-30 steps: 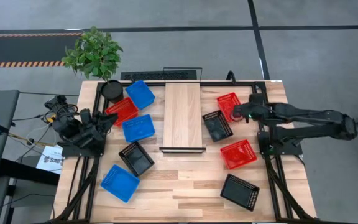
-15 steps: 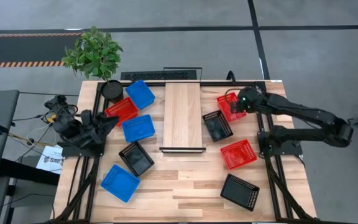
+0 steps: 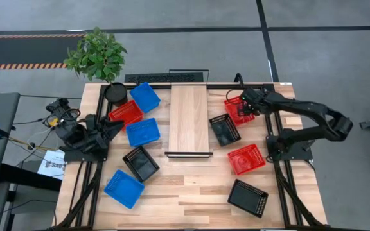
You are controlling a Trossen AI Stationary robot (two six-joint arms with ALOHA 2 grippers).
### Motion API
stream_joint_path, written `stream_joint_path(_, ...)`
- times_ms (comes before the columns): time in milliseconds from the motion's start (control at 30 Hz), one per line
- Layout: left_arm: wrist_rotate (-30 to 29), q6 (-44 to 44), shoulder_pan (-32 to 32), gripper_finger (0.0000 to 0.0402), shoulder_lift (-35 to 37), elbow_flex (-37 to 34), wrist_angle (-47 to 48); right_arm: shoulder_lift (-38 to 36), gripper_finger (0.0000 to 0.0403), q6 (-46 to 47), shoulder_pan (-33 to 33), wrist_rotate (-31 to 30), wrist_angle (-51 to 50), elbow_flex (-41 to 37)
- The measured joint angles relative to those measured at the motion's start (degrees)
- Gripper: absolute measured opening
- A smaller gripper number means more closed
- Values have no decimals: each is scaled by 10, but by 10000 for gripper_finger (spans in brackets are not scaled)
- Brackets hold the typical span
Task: Stack baskets on shelf by color
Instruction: Put the top right red bin on the shelf
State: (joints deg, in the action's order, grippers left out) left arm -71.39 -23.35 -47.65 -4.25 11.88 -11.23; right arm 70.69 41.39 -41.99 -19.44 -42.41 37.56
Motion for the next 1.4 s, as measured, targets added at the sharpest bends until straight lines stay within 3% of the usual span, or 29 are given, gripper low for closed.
stream_joint_path(100,-2,0,0,167,0,0,4,25,244,0,-3,12,0,0)
stream_joint_path(200,-2,0,0,167,0,0,4,48,208,0,-2,14,0,0)
stream_joint_path(500,-2,0,0,167,0,0,4,77,18,2,-3,16,2,2)
stream_joint_path(733,-2,0,0,167,0,0,4,20,8,6,-15,13,-19,13)
stream_joint_path(1033,-2,0,0,167,0,0,13,-59,8,-21,22,-2,-46,128)
stream_joint_path(1233,-5,0,0,167,0,0,19,-35,5,-83,89,-3,-46,223)
stream_joint_path(1400,-5,0,0,167,0,0,21,36,5,-163,138,-6,-46,290)
